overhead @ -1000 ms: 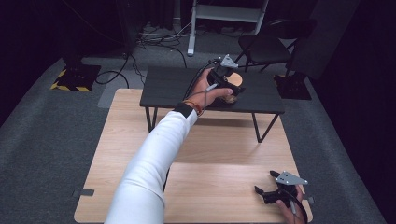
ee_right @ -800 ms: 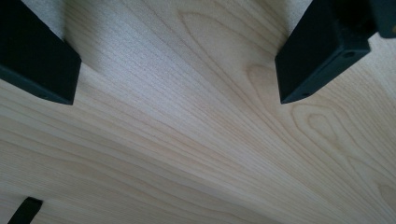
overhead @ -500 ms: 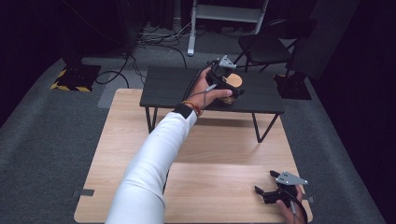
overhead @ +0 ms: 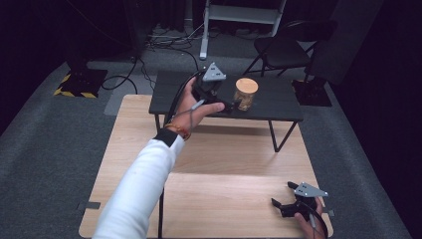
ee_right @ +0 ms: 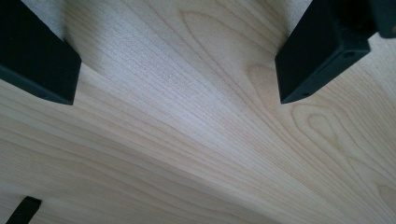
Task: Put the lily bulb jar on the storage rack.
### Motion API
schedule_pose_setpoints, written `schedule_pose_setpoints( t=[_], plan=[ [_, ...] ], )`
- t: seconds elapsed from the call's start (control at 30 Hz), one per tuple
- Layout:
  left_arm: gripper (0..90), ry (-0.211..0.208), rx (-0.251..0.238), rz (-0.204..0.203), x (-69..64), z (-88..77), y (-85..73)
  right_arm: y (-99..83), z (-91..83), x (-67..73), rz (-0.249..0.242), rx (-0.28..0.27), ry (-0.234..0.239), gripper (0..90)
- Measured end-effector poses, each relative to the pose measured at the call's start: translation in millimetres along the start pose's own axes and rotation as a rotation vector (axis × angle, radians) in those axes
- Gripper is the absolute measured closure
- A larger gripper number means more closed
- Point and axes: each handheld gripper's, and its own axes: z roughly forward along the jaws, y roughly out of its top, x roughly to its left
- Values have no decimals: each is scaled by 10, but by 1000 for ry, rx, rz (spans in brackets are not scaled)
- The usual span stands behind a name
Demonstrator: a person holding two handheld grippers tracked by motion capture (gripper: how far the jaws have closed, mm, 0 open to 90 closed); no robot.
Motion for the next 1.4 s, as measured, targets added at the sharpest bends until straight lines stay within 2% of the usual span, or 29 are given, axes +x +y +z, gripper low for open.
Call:
schedule_pose_setpoints(
  t=[0.1,0.13,0.17,0.23,0.3,0.33,0.37,0.43,0.47,0.5,0.53,0.57,0.63,0.67,0.7,0.73,0.8,1.0,1.1,1.23,1.4],
  plan=[
    [5,-2,3,7,-96,-186,-162,-1,1,-1,0,-1,0,0],
    [5,-2,3,7,-96,-186,-162,-1,1,-1,0,-1,0,0],
    [4,12,3,28,-190,-304,-272,-1,1,-1,0,-1,1,0],
    [5,2,4,24,-241,-409,-384,-1,1,-1,0,-1,1,0],
    [5,-2,9,32,-289,-500,-493,-3,2,0,-2,-2,0,0],
    [5,-2,9,32,-289,-500,-493,-2,1,0,-1,-1,0,0],
    [4,10,7,27,-355,-583,-618,-1,1,-1,-2,-1,1,0],
    [5,13,7,14,-400,-654,-760,-2,1,0,-2,-1,0,0],
    [4,13,7,14,-400,-654,-760,-2,1,0,-2,-1,0,0],
    [5,23,14,19,-469,-708,-908,-2,1,-1,-2,-1,1,0],
    [5,27,17,24,-502,-726,-988,-2,1,-1,-2,-1,1,0],
    [4,37,16,21,-545,-736,-1075,-2,1,-2,-2,-1,1,0],
    [5,32,29,7,-584,-749,-1234,-2,1,-2,-2,-1,2,0],
    [5,32,29,7,-584,-749,-1234,-2,1,-2,-2,-1,2,0],
    [6,47,40,17,-657,-747,-1405,-2,1,-4,-3,-1,3,0],
    [7,47,40,17,-657,-747,-1405,-2,1,-4,-3,-1,3,0],
    [7,33,64,-1,-680,-734,-1580,-2,1,-5,-3,-2,3,0],
    [6,15,83,-29,-746,-728,-1991,-1,2,-11,-5,-1,7,0],
    [7,15,104,-1,-786,-736,-2129,-1,2,-12,-5,-1,7,0],
    [7,8,134,-34,-788,-729,-2342,-1,2,-18,-6,-1,10,0],
    [8,-6,207,-34,-785,-670,-2480,-1,2,-19,-6,-1,10,0]
  ],
)
